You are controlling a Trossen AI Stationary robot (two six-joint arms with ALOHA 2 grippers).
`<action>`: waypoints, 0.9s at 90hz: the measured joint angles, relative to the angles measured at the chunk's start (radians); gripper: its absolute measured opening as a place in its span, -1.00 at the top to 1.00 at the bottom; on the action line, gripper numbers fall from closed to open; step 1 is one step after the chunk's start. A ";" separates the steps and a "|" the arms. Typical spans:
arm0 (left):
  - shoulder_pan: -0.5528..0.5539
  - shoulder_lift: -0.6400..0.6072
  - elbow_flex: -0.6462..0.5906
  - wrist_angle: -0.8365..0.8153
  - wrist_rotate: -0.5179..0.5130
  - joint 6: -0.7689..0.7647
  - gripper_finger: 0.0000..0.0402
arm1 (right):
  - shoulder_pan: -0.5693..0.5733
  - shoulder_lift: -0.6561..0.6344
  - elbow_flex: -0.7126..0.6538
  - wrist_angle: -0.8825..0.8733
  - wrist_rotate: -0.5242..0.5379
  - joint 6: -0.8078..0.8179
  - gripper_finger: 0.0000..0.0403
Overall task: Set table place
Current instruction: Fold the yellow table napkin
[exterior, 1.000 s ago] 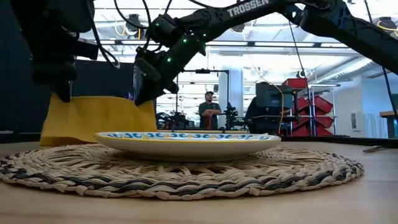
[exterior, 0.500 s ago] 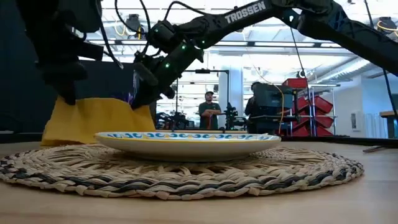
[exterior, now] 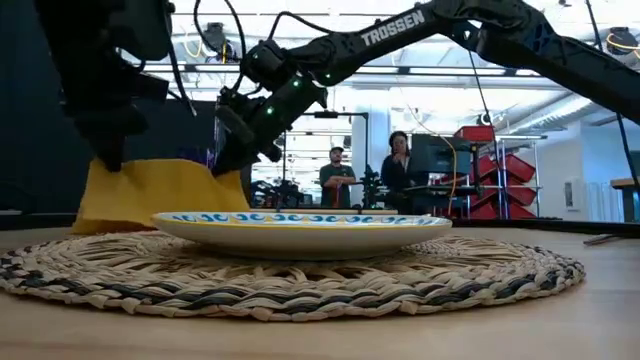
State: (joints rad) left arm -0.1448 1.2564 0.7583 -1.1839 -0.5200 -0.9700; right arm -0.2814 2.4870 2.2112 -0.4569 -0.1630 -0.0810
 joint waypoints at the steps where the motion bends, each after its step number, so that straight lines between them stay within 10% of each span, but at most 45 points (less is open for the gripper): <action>1: 0.001 0.000 0.000 0.000 0.001 -0.004 1.00 | 0.000 0.002 0.000 0.005 0.000 0.000 1.00; 81: 0.134 0.103 -0.066 0.080 0.074 -0.062 1.00 | -0.019 0.020 0.000 0.020 -0.020 0.006 0.93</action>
State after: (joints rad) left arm -0.0105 1.3594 0.6918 -1.1040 -0.4458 -1.0321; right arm -0.3004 2.5065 2.2112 -0.4370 -0.1829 -0.0754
